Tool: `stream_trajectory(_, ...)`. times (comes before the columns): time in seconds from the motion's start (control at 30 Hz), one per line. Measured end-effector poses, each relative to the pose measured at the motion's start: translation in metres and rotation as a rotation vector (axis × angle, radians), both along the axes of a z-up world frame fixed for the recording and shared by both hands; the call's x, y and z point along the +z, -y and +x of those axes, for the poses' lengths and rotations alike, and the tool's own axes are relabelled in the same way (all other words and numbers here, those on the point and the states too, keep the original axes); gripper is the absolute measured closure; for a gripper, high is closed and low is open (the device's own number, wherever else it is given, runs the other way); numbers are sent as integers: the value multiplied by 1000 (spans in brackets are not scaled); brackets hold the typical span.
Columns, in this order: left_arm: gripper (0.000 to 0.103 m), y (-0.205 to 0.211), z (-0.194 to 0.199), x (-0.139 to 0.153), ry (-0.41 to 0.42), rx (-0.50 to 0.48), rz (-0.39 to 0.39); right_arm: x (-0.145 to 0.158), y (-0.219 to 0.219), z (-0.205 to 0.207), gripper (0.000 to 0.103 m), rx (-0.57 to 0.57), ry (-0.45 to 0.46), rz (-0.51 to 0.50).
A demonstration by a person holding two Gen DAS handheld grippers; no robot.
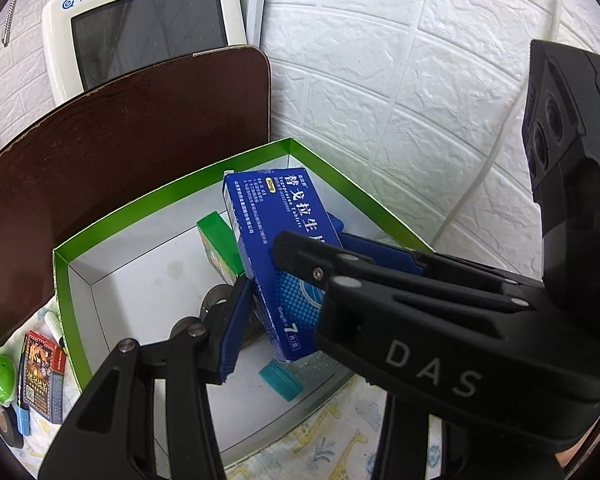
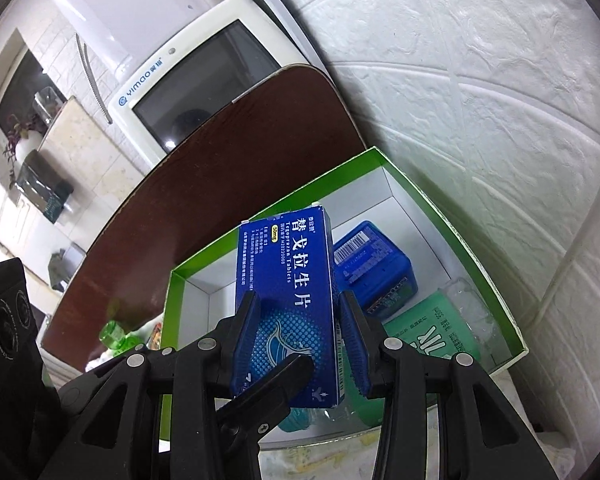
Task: Organize rigid objects
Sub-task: 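Lift the blue medicine box and carry it over the green box, then lower the medicine box into the green box and open the right gripper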
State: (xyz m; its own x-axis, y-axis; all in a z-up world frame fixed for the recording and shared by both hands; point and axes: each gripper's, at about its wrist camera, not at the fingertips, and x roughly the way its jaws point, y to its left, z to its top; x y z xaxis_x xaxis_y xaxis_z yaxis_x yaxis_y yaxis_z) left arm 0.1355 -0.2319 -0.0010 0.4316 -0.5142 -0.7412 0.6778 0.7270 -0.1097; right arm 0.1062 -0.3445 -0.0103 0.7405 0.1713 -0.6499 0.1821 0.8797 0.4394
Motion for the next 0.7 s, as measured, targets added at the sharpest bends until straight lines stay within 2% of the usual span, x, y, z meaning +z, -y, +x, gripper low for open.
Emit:
stream_trajectory(0.17, 59, 1, 2, -3, -13, 5, 0, -3, 0, 2, 59, 3, -13, 9)
stream_trajectory(0.3, 55, 0, 2, -5, -32, 12, 2, -5, 1, 3, 59, -12, -27, 36)
stream_trajectory(0.4, 51, -7, 3, -7, -27, 37, 20, -5, 0, 2, 59, -27, -32, 21)
stream_trajectory(0.53, 51, -22, 7, -6, -51, 83, -7, -1, -3, -1, 59, -31, -26, 17)
stream_trajectory(0.7, 49, -43, 7, 2, -34, 130, -30, 9, -17, -3, 59, -8, -10, 0)
